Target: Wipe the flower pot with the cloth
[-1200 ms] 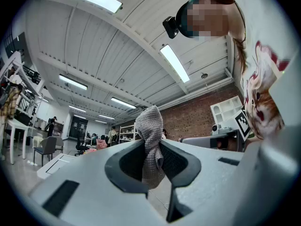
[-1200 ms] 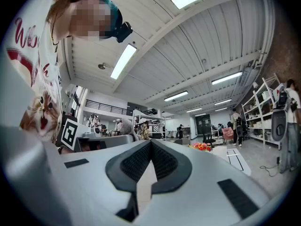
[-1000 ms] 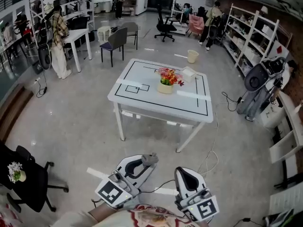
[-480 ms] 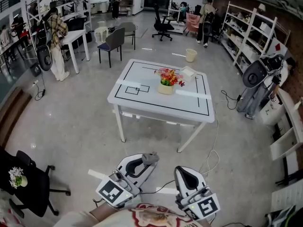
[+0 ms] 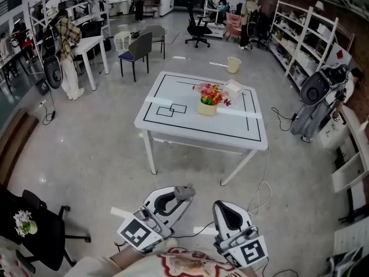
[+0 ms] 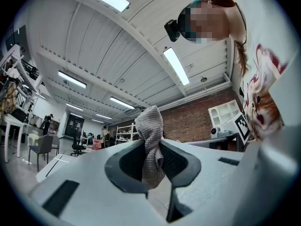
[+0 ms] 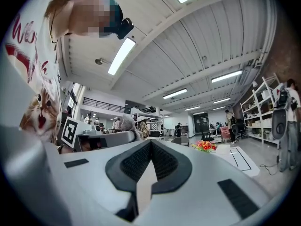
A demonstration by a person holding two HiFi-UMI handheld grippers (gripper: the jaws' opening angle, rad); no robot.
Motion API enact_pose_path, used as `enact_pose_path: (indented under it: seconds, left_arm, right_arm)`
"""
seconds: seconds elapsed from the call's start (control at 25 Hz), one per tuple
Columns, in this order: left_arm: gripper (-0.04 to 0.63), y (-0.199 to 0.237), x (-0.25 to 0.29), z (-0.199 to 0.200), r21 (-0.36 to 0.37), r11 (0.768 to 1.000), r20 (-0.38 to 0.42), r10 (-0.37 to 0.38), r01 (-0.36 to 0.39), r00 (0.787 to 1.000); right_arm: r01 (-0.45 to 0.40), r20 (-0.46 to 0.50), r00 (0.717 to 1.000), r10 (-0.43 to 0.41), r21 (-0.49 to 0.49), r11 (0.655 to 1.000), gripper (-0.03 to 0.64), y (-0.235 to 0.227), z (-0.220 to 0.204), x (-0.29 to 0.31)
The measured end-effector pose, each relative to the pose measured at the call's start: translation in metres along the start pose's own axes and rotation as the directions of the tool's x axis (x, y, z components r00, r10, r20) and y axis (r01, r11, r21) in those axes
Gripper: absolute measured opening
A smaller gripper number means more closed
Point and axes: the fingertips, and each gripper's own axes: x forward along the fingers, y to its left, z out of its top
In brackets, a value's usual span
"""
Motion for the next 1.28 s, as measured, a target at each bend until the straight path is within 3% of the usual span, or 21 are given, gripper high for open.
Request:
enact_pose_path:
  seconds: [0.48,0.8,1.28]
  left_arm:
    - [0.054,0.018,-0.002,-0.015,-0.07,0.997,-0.001,-0.02,0.02,1.0]
    - [0.054,0.042,0.008,-0.016,-0.053,0.999,0.002,0.003,-0.002,1.0]
    - [0.054,0.097,0.07,-0.028,-0.044,0.999,0.013,0.004,-0.003,1.0]
  right_arm:
    - [0.062,-0.012,0.998,-0.061,0.033,0.998,-0.002,-0.002,-0.013,0.01]
    - [0.013,-0.01,1.0,-0.012,0.042,0.999,-0.002,-0.012,-0.019,0.038]
    - [0.009,0.02,1.0,-0.01,0.036,0.999,-0.002,-0.079,-0.014,0.093]
